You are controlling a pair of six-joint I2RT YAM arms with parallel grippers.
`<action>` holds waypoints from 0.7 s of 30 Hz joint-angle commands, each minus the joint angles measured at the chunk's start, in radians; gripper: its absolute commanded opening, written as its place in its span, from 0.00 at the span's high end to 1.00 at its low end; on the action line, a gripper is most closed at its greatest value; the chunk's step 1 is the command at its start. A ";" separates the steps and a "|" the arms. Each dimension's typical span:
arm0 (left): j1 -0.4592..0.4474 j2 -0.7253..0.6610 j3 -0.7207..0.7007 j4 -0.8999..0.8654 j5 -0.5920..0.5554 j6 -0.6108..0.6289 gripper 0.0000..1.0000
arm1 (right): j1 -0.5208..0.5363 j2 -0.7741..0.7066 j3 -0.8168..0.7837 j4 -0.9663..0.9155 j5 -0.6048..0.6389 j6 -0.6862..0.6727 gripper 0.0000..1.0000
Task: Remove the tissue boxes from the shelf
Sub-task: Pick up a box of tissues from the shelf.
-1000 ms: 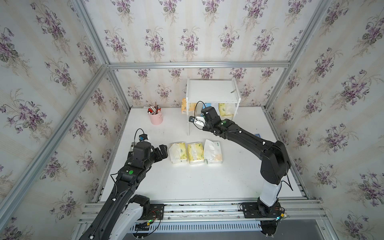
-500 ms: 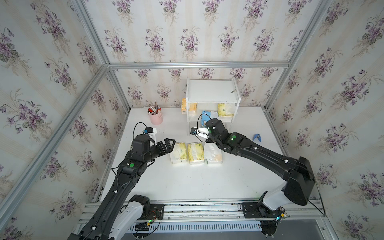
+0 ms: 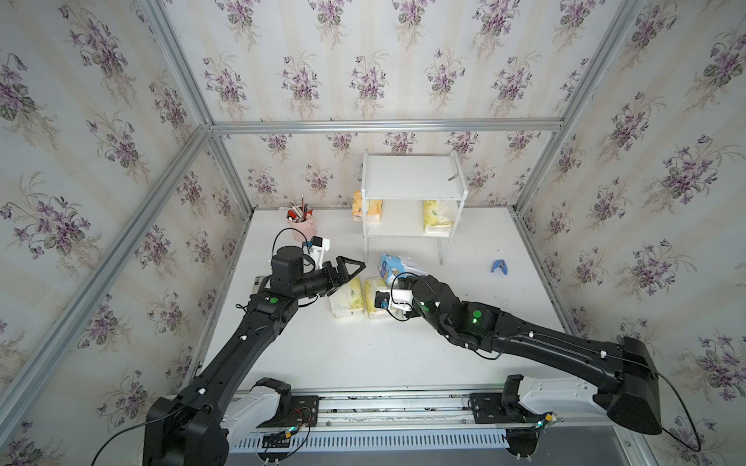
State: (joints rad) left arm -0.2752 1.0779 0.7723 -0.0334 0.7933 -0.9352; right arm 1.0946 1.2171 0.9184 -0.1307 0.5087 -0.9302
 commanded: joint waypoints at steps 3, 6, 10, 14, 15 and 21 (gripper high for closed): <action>-0.050 0.045 0.015 0.070 0.024 -0.060 0.01 | 0.025 -0.030 -0.024 0.032 0.047 0.063 1.00; -0.094 0.084 0.008 0.125 0.027 -0.102 0.01 | 0.035 -0.039 -0.036 0.044 0.039 0.065 1.00; -0.147 0.147 0.015 0.174 0.023 -0.142 0.01 | 0.047 -0.039 -0.034 0.061 0.038 0.060 1.00; -0.171 0.192 0.006 0.248 0.016 -0.193 0.01 | 0.062 -0.036 -0.036 0.075 0.039 0.050 1.00; -0.173 0.200 0.008 0.254 0.016 -0.197 0.01 | 0.064 -0.034 -0.035 0.075 0.042 0.050 1.00; -0.198 0.230 0.015 0.266 0.007 -0.203 0.03 | 0.082 -0.041 -0.036 0.090 0.029 0.049 1.00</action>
State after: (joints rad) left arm -0.4709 1.3006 0.7795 0.1749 0.8055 -1.1263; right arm 1.1709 1.1839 0.8803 -0.0841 0.5354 -0.8864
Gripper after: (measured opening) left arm 0.989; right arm 0.062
